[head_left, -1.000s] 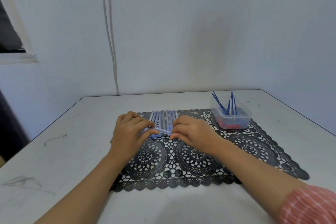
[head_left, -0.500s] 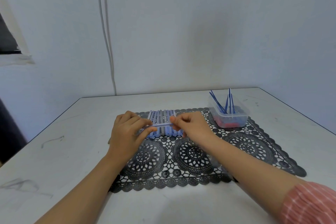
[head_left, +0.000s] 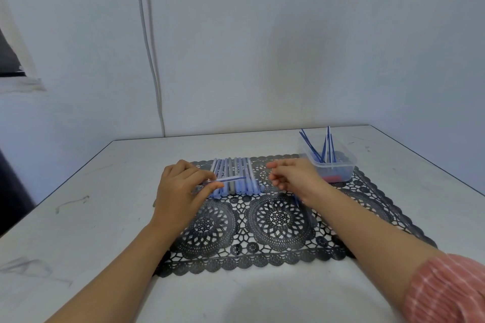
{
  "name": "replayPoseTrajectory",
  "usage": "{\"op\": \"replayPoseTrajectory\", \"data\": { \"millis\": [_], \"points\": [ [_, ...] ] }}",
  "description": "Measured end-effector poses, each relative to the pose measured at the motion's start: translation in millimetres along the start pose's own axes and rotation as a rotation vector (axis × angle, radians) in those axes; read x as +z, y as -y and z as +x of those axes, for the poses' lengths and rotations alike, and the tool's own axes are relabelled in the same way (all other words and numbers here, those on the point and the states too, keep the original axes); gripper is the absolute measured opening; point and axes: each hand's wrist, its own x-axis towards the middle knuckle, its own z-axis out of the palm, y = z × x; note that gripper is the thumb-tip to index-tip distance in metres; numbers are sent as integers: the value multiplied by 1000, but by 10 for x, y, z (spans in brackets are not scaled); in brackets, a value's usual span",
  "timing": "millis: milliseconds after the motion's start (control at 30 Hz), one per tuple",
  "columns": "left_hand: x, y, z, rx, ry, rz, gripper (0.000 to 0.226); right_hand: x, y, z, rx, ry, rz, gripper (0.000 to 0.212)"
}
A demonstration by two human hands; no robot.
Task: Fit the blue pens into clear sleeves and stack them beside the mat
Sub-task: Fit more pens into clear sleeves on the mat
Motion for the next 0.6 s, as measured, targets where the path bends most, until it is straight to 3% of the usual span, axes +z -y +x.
{"op": "replayPoseTrajectory", "data": {
  "millis": [300, 467, 600],
  "points": [
    [14, 20, -6, -14, 8, -28, 34, 51, -97, 35, -316, 22, -780, 12],
    [11, 9, -7, -13, 11, -35, 34, 90, -108, 25, -355, 54, -888, 16],
    [14, 2, -8, -20, 18, -38, 34, 76, -139, 44, -394, 14, -821, 11]
  ]
}}
